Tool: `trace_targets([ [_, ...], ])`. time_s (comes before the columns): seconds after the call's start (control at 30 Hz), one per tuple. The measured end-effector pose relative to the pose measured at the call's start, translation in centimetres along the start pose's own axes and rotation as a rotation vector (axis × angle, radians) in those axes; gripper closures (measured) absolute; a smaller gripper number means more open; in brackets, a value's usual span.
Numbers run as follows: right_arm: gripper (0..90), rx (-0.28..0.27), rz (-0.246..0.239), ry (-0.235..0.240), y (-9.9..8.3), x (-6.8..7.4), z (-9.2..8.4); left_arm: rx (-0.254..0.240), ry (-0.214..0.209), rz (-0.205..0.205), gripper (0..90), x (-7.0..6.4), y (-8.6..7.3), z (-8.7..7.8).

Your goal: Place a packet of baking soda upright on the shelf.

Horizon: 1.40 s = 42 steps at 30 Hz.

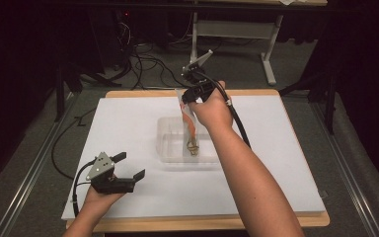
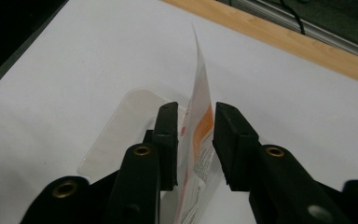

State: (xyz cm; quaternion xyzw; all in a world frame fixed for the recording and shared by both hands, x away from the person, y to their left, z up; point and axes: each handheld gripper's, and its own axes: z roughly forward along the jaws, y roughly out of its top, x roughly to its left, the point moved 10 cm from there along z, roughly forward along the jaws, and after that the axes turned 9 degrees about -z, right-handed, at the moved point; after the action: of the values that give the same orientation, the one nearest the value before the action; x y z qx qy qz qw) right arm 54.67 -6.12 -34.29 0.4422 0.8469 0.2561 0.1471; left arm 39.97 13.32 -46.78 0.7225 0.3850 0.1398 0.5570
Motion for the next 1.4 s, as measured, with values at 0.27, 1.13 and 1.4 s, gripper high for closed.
trace_targets([
  [0.27, 61.8, 0.006, 0.007, -0.006, -1.0, -1.6, -3.4, 0.013, 0.006, 0.002, 7.1, 0.0, -0.2, 0.1],
  [1.13, 43.4, 0.088, 0.106, 0.006, -16.2, -11.5, -5.7, 0.039, 0.039, -0.025, 7.1, 0.8, -0.7, 0.2],
  [1.4, 31.6, 0.015, 0.073, -0.032, -22.3, -13.6, -5.0, 0.040, 0.054, -0.036, 7.1, 1.0, -0.7, 0.1],
])
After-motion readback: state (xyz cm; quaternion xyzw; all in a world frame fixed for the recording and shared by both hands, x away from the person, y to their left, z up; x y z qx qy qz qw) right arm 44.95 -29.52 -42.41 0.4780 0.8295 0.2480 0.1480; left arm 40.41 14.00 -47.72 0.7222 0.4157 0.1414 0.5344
